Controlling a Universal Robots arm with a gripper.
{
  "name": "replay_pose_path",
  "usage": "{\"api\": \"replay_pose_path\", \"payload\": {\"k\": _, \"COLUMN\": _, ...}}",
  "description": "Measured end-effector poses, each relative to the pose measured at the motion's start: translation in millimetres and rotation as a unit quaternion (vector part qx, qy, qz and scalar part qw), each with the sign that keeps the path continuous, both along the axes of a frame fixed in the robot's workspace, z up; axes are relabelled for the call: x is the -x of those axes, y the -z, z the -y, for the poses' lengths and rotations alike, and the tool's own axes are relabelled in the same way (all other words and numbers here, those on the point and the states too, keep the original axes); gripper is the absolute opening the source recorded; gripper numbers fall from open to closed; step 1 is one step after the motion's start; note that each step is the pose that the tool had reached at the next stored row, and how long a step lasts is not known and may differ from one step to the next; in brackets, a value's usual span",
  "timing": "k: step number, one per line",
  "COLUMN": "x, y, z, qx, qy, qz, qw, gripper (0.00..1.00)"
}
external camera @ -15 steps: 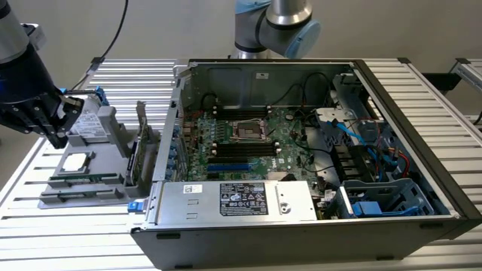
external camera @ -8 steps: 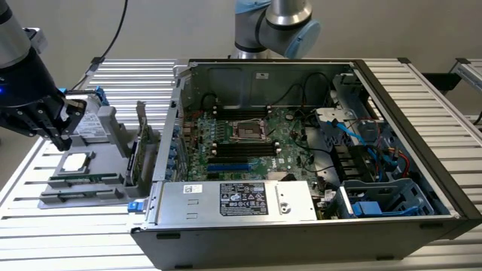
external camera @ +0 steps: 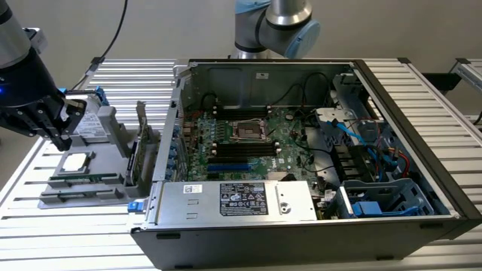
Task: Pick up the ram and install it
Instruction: 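Pick up the ram and move it above insertion slot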
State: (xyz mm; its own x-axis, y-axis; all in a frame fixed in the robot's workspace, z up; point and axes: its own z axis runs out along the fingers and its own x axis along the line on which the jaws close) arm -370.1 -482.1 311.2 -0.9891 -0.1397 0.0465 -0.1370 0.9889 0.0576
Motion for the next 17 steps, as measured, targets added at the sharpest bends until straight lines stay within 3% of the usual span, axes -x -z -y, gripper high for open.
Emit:
{"api": "replay_pose_path", "payload": {"k": 7, "x": 0.1, "y": 0.3, "z": 0.0, "qx": 0.0, "qy": 0.0, "qz": 0.0, "qw": 1.0, "gripper": 0.1}}
{"api": "replay_pose_path", "payload": {"k": 12, "x": 0.2, "y": 2.4, "z": 0.0, "qx": 0.0, "qy": -0.044, "qz": 0.0, "qw": 0.999, "gripper": 0.1}}
{"api": "replay_pose_path", "payload": {"k": 17, "x": 0.2, "y": 5.3, "z": 0.0, "qx": 0.0, "qy": -0.089, "qz": 0.0, "qw": 0.996, "gripper": 0.1}}
